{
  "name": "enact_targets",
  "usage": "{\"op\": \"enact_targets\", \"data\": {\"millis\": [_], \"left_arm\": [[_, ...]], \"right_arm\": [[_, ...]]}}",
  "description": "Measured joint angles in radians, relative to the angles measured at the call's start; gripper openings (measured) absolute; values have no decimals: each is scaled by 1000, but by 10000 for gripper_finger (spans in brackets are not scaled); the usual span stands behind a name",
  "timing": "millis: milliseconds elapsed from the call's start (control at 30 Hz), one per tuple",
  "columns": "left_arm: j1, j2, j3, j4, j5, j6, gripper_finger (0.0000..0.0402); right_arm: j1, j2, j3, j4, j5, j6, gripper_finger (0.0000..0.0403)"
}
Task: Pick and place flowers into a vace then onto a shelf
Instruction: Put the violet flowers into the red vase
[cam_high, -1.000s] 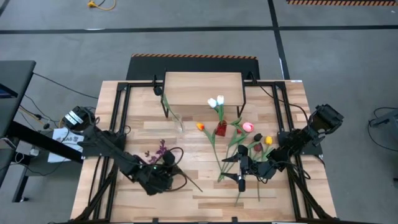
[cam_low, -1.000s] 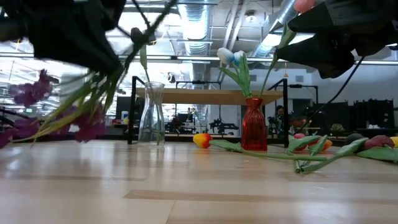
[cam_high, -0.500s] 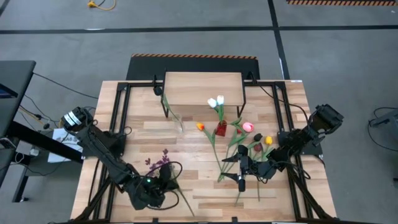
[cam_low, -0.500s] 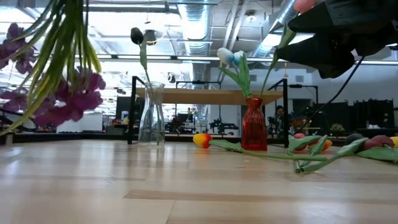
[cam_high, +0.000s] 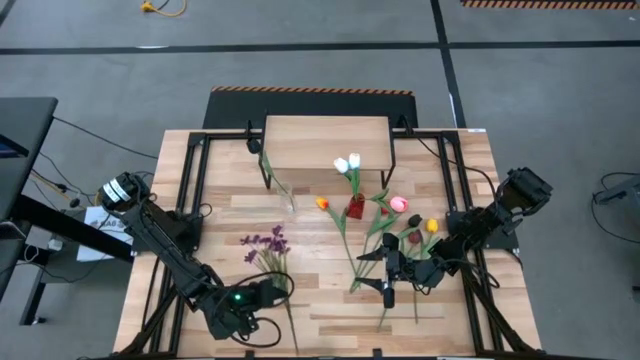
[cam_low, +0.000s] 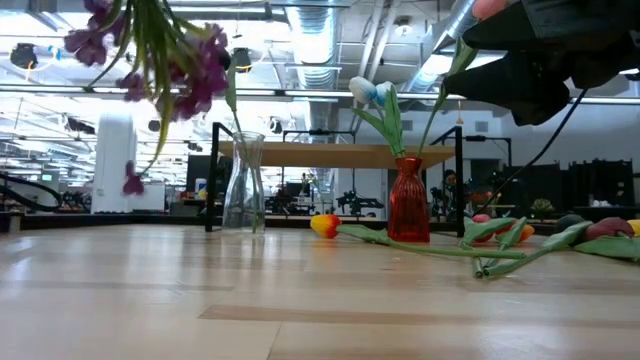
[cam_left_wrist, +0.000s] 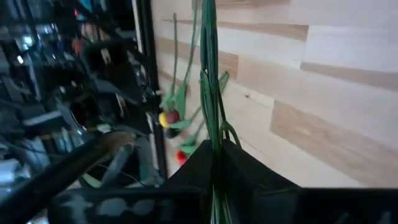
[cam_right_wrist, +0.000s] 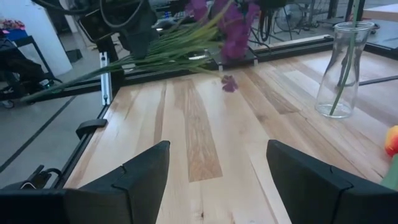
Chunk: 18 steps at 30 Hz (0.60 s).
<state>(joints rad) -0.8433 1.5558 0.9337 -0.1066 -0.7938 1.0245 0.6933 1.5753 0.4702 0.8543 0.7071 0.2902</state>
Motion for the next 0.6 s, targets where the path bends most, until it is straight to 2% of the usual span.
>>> {"op": "enact_targets", "data": {"millis": [167, 367, 600], "left_arm": [[0, 0, 0, 83, 0, 120, 8], [0, -1, 0, 126, -11, 366, 8], [9, -1, 0, 128, -147, 560, 8]], "right_arm": [[0, 0, 0, 0, -2, 0, 262], [-2, 0, 0, 0, -1, 59, 262], [-9, 0, 0, 4, -1, 172, 262]]}}
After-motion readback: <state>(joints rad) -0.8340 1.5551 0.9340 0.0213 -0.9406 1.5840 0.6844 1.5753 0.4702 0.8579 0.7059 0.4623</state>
